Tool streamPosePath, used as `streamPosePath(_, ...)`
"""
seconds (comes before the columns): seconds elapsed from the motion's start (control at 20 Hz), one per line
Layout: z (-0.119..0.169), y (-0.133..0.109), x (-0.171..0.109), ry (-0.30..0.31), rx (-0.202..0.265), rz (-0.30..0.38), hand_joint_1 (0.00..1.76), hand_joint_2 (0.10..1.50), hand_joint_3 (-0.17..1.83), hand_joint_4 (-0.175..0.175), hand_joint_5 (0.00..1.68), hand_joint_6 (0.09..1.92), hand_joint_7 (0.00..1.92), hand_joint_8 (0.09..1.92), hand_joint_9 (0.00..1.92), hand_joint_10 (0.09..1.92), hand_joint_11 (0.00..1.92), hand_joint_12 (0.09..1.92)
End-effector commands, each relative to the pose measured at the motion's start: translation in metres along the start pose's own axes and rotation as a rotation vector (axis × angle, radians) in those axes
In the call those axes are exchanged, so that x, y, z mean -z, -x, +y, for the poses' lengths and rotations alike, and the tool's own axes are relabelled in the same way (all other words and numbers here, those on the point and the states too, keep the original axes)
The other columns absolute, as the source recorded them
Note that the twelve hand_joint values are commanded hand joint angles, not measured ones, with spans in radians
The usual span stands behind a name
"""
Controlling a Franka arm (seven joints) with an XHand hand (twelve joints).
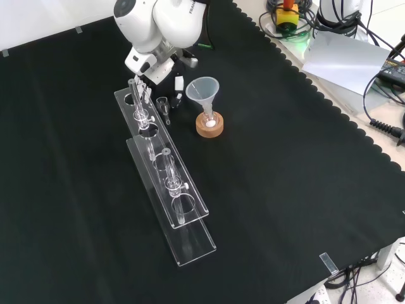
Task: Put the weighing funnel back on the table.
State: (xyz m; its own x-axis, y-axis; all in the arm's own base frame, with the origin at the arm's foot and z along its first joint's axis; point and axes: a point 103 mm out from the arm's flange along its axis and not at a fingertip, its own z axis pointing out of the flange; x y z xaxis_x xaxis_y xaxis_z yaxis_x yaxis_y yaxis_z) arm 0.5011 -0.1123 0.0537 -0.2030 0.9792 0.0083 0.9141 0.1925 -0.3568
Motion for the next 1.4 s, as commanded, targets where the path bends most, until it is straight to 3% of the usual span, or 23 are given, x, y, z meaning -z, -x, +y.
streamPosePath(0.05,-0.005,0.001,0.005,-0.038,-0.009,-0.012,0.86,0.69,0.53,-0.015,0.59,0.74,0.27,0.72,0.48,0.64,0.31,1.33)
streamPosePath(0.25,-0.013,0.001,0.011,-0.038,-0.014,-0.012,0.86,0.66,0.53,-0.024,0.44,0.62,0.15,0.70,0.36,0.65,0.19,1.37)
streamPosePath(0.55,-0.031,-0.003,0.029,-0.010,-0.029,-0.025,0.83,0.64,0.52,-0.037,0.37,0.37,0.08,0.68,0.29,0.69,0.12,1.39)
streamPosePath(0.85,-0.061,-0.004,0.057,0.044,-0.061,-0.027,0.82,0.65,0.50,-0.040,0.38,0.28,0.09,0.68,0.29,0.69,0.11,1.40)
streamPosePath(1.15,-0.093,-0.008,0.079,0.105,-0.101,0.017,0.81,0.65,0.50,-0.041,0.39,0.27,0.11,0.69,0.32,0.70,0.11,1.40)
streamPosePath(1.4,-0.107,-0.016,0.088,0.103,-0.119,0.028,0.80,0.65,0.50,-0.043,0.40,0.26,0.13,0.70,0.34,0.70,0.12,1.40)
